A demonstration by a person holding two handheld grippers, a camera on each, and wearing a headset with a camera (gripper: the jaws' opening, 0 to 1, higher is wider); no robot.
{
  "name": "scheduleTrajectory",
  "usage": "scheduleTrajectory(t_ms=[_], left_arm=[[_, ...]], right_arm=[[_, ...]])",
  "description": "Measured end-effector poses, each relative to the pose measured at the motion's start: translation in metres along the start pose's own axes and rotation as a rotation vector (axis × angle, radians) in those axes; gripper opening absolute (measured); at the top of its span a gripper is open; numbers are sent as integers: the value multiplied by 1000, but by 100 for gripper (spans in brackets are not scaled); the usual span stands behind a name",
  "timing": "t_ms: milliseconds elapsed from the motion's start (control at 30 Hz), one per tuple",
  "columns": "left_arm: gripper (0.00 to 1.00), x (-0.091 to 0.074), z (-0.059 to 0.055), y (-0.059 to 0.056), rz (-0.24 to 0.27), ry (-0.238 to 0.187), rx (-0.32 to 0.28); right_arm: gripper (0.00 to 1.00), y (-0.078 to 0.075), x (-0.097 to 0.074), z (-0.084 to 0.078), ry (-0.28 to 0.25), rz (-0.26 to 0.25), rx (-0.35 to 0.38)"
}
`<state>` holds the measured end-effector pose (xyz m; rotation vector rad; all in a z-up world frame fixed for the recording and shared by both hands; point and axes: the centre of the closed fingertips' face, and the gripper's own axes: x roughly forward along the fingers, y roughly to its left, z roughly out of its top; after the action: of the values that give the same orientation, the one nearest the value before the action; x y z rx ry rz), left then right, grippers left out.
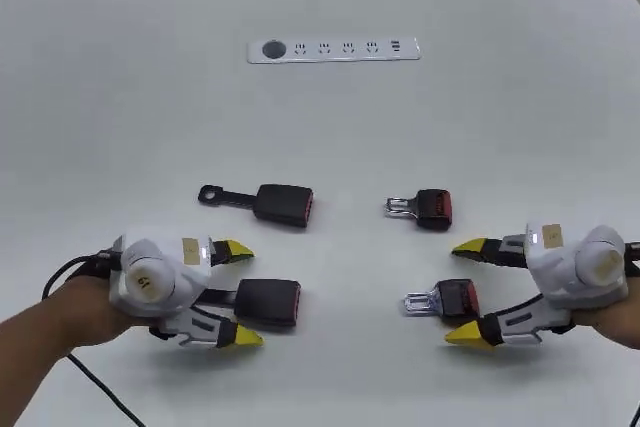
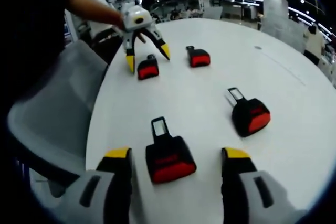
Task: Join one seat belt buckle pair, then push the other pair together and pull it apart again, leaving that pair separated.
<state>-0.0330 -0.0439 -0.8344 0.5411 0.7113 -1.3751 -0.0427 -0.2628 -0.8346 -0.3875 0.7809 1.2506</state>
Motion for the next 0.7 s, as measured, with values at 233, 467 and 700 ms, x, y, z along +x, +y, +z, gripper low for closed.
scheduleTrajectory(t_ms=[233, 467, 700], left_arm=[[56, 3, 1, 2, -17, -5, 19], [49, 4, -1, 0, -13, 5, 52], [39, 4, 1, -4, -19, 5, 62]], right_arm=[[60, 4, -2, -5, 33, 57, -55], [54, 13, -2, -5, 58, 68, -113], [39, 13, -2, -3, 55, 52, -141]])
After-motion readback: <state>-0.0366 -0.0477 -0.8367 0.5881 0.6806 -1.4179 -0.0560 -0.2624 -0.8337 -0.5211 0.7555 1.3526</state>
